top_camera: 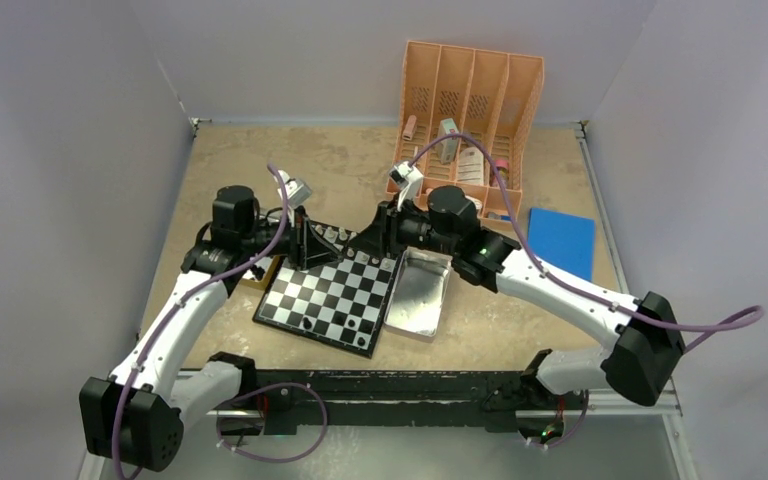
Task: Set up the chess pieces on the board
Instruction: Place the chess piece on the chessboard.
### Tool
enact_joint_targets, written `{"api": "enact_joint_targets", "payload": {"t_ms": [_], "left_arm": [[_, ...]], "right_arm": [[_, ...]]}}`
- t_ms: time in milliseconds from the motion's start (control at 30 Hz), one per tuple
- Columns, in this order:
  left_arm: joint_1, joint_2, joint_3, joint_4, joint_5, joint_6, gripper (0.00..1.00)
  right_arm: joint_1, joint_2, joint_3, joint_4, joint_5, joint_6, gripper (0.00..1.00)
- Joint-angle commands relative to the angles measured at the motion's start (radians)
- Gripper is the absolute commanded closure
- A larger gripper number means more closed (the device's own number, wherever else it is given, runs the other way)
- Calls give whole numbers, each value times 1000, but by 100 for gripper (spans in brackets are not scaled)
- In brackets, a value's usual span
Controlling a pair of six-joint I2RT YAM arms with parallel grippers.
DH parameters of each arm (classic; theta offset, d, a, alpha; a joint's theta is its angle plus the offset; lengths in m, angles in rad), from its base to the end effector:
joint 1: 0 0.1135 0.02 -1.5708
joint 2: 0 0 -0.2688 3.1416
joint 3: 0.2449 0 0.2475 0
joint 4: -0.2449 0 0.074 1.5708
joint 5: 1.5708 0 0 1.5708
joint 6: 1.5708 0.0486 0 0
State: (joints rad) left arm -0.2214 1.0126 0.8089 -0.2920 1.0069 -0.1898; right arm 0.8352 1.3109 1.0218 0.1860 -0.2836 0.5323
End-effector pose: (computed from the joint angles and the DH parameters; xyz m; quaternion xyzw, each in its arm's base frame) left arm 0.1986 -0.0868 0.3041 0.2589 0.7484 -0.4972 0.3545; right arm 0.2034 0.2450 0.3499 -0.2045 0.7125 0.5002 0.4477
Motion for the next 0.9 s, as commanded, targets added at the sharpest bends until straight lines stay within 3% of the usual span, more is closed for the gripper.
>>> {"api": "enact_joint_targets", "payload": {"t_ms": [0,733,867], "left_arm": [[-5,-27,-7,68,89,53,92],[-13,-43,-37,99,134,56,93],[-15,-45,-49,106,134,49,94]], "right_arm": [[-28,24,36,22,-114,69,61],[-39,94,-14,139,-249,132,65],[-39,107,-14,150,-283,124,72]]}}
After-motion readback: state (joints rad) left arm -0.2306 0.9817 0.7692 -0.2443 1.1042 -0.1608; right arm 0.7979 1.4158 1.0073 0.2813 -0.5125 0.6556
